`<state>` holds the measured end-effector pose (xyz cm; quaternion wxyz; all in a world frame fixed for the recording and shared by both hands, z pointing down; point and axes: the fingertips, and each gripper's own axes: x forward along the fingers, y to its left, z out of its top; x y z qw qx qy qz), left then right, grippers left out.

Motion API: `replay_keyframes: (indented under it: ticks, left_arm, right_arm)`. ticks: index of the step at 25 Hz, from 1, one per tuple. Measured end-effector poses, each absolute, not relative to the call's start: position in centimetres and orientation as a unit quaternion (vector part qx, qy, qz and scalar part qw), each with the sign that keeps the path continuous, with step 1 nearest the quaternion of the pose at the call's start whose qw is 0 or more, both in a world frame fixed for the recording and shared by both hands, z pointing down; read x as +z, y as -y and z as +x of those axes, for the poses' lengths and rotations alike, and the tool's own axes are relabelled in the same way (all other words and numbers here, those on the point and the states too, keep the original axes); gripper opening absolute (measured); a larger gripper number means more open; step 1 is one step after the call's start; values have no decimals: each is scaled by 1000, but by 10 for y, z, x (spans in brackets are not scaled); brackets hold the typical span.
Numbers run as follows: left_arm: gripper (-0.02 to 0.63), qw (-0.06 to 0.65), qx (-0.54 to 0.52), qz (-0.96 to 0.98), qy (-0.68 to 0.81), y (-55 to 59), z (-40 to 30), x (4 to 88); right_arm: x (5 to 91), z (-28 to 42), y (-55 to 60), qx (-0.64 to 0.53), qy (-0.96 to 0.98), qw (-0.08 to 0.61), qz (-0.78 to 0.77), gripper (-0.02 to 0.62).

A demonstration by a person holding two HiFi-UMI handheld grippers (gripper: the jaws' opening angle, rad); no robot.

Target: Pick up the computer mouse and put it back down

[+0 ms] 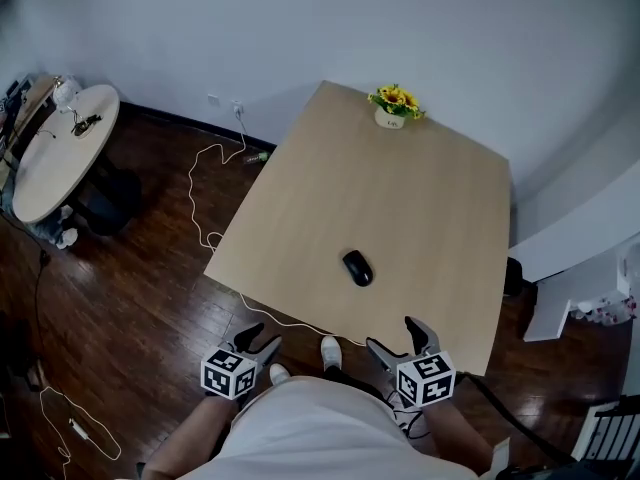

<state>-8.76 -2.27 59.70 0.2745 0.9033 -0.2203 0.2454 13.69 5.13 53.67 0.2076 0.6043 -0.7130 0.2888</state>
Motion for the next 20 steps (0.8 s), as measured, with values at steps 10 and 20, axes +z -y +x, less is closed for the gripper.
replay_keyframes:
  ticks: [10, 20]
  left_arm:
    - [186, 272, 246, 903, 222, 17, -97, 599]
    - [186, 282, 242, 897, 240, 7, -117, 606]
  right_arm:
    - [537, 119, -58, 290, 720, 211, 595, 416]
    - [533, 116, -50, 272, 725, 222, 593, 414]
